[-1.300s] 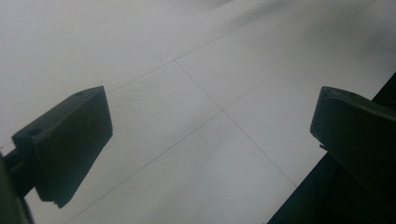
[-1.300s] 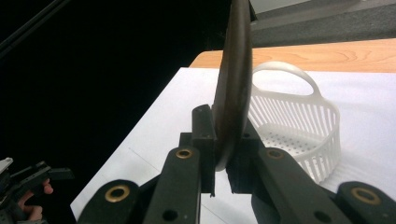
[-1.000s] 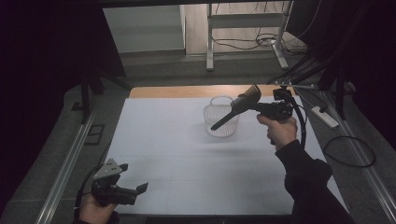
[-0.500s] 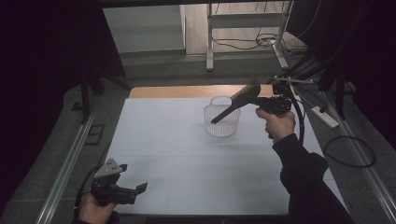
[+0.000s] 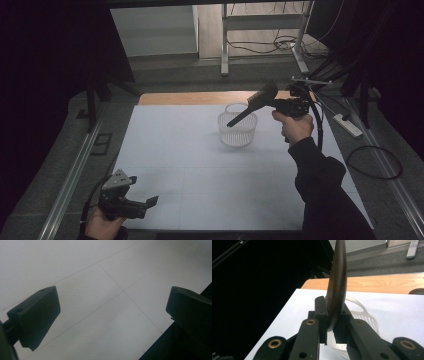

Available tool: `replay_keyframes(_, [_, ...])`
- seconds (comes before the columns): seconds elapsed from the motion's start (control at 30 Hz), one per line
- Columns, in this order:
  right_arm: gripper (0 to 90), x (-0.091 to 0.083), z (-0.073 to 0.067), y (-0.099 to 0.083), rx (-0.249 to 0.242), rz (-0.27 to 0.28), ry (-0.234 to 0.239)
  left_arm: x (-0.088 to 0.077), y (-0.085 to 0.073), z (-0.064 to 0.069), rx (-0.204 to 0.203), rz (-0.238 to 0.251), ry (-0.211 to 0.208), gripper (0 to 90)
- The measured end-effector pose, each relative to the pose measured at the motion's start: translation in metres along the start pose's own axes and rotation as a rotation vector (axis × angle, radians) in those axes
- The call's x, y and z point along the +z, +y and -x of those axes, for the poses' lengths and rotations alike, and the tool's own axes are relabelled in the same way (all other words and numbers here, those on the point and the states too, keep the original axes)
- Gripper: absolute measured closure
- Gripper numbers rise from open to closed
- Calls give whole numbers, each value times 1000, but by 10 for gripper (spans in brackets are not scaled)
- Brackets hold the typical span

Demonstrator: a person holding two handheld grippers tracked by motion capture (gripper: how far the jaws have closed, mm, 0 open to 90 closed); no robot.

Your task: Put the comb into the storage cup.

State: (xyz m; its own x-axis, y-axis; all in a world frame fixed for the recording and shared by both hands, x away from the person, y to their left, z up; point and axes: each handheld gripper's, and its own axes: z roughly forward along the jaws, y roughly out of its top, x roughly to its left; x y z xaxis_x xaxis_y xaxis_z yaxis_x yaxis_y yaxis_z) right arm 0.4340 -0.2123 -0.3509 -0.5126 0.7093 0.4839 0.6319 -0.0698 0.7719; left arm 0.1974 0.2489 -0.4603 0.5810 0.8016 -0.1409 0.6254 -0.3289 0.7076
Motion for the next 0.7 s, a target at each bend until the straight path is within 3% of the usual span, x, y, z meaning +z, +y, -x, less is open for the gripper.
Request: replay_keyframes(0.7, [831, 16, 9, 1, -18, -6, -31, 1, 0, 0, -1, -7, -2, 0])
